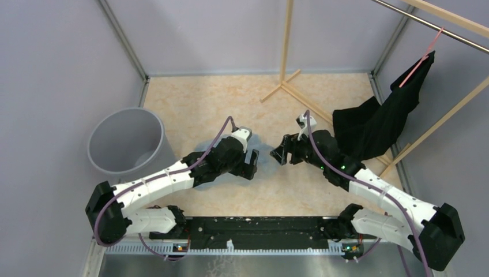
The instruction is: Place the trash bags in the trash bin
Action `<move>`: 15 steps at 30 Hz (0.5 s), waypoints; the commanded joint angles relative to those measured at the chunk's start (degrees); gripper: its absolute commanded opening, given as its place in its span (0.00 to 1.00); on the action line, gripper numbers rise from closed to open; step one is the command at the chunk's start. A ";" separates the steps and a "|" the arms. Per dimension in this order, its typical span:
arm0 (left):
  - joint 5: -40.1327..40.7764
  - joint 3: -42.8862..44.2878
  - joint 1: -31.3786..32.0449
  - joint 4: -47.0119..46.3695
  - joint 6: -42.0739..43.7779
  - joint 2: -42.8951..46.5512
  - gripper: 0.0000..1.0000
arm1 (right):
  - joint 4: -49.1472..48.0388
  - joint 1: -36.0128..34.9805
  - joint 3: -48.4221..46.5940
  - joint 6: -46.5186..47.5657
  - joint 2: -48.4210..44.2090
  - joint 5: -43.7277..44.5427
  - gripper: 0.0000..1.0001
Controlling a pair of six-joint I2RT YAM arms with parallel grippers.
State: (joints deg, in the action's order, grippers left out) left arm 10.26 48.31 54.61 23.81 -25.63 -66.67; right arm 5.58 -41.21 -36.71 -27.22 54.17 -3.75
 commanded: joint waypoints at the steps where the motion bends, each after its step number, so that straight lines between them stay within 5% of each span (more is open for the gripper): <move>1: 1.93 1.34 -0.25 -0.27 -2.20 -1.09 0.98 | -4.45 -0.73 1.33 -1.45 2.64 0.69 0.68; 7: -2.55 1.02 -5.98 -2.08 -4.29 -4.51 0.98 | -11.31 -3.98 1.44 -2.68 10.00 2.31 0.52; 11: -9.50 0.23 -12.04 -7.31 -5.47 -9.01 0.98 | -12.70 -4.05 3.01 -4.36 10.73 9.51 0.00; 15: -20.15 0.53 -15.22 -17.95 -7.84 -18.01 0.99 | -25.22 -4.03 11.88 -9.90 6.95 15.07 0.00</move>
State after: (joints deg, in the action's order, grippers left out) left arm 0.84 48.29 41.58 17.82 -30.57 -77.60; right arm -6.57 -44.60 -31.22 -32.32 64.77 4.14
